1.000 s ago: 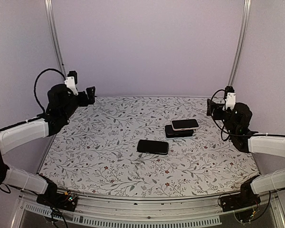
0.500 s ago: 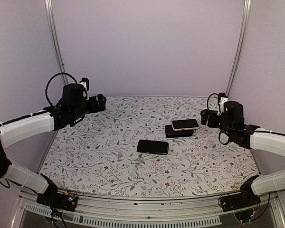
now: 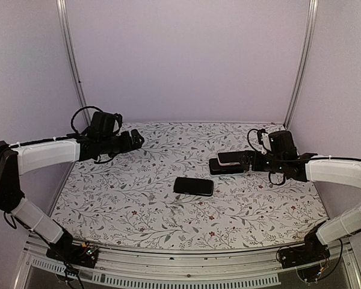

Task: Take the phone out of the phone case
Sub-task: Move the phone with the phone case to the center of the board.

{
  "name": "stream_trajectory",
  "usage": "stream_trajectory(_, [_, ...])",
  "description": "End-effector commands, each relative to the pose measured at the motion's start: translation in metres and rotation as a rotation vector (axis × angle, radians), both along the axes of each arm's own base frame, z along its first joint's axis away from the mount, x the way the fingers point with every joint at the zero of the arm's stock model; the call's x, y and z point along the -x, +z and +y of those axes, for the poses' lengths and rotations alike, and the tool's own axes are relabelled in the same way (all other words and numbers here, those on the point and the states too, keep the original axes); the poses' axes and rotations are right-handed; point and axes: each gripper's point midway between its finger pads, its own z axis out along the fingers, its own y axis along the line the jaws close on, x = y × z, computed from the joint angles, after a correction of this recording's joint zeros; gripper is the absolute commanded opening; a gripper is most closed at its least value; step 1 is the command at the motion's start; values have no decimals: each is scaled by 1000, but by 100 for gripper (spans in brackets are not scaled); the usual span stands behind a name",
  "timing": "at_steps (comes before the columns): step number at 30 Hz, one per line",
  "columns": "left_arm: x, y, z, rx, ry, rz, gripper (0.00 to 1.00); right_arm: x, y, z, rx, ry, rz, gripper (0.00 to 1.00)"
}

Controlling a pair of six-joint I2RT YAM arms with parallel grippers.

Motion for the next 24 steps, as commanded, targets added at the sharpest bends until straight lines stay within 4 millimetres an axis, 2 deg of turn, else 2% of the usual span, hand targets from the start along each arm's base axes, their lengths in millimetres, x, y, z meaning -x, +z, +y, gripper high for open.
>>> stream_trajectory(1, [20,-21,-43,104,-113,110,98,21,-19,55,-59,206,125,99])
stream_trajectory(5, [35,-32,-63,155,-150,156,98,36,-33,99,-116,327,208,99])
stream_trajectory(10, [49,-42,-72,203,-158,205,98,39,-55,130,-182,391,298,99])
stream_trajectory(17, [58,-40,-64,227,-130,210,98,43,-74,165,-186,431,379,99])
stream_trajectory(22, [61,-43,-57,237,-105,226,98,58,-79,208,-187,510,415,99])
stream_trajectory(24, [62,-44,-52,243,-93,235,98,72,-80,228,-178,558,436,99])
